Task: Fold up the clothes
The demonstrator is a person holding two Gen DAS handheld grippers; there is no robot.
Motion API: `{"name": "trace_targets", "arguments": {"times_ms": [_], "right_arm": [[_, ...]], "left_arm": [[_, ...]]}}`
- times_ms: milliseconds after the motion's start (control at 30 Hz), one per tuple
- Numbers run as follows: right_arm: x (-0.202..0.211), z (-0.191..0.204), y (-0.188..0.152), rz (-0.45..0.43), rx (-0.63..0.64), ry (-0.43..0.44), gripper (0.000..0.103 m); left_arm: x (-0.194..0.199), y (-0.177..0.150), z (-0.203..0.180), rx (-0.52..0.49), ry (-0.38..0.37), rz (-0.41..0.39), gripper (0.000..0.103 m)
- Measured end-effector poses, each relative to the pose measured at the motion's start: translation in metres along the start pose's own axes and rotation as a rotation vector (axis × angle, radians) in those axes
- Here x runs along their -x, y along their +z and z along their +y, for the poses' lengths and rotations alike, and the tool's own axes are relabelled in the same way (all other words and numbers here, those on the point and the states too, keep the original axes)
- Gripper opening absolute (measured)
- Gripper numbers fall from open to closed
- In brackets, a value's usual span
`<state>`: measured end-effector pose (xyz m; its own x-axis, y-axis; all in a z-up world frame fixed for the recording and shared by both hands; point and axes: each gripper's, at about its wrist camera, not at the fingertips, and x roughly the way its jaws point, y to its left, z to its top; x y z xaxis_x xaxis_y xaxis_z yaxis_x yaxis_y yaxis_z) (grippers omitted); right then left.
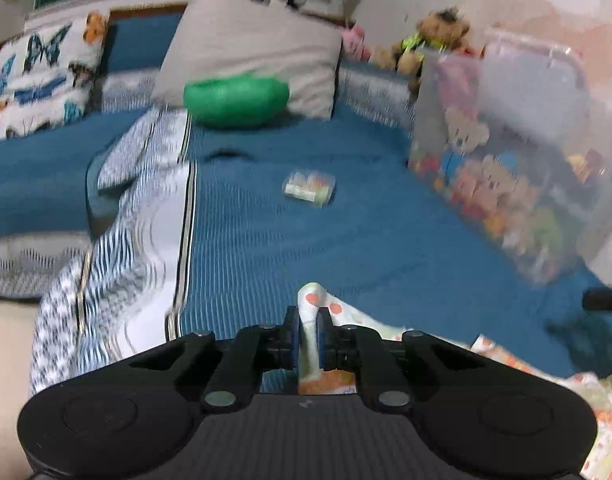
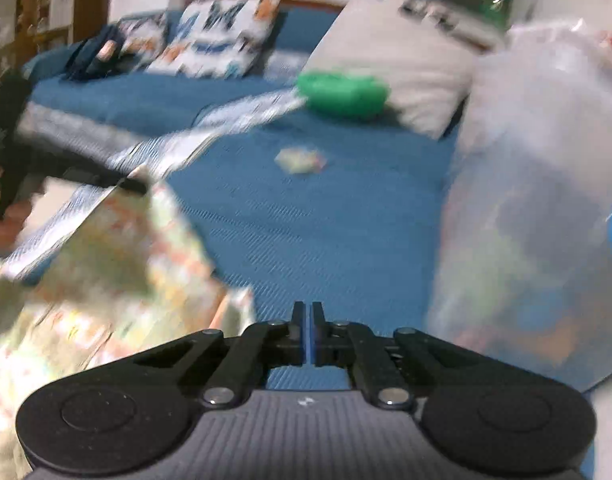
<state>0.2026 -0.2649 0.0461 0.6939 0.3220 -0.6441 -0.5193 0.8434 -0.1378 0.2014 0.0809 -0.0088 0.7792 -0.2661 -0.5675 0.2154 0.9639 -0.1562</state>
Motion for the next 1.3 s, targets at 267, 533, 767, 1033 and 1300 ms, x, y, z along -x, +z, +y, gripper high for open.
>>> {"name": "trace_targets", "arguments": {"times_ms": [267, 533, 767, 1033, 1300], "right_arm": [[-0.024, -0.021, -0.023, 0.147, -0.211, 0.159, 0.024], [-0.031, -0.002, -0.05, 0.24, -0.198, 0.255, 0.03], [-0.03, 0.019, -0.045, 0.263, -0.056, 0.228, 0.011], [-0.012, 0.044, -0.008, 0.006, 0.385, -0.204, 0.002], [-0.042, 0.032, 0.001, -0.033, 0.22, -0.3, 0.023]], "left_arm": [[0.003, -0.012, 0.0, -0.036, -0.026, -0.012, 0.01], [0.007, -0.02, 0.002, -0.06, -0.027, -0.004, 0.01], [0.015, -0.02, -0.012, -0.145, -0.067, -0.021, 0.01], [0.018, -0.011, -0.021, -0.208, 0.002, -0.103, 0.01], [-0.023, -0.021, -0.017, -0.174, 0.163, -0.034, 0.018]]}}
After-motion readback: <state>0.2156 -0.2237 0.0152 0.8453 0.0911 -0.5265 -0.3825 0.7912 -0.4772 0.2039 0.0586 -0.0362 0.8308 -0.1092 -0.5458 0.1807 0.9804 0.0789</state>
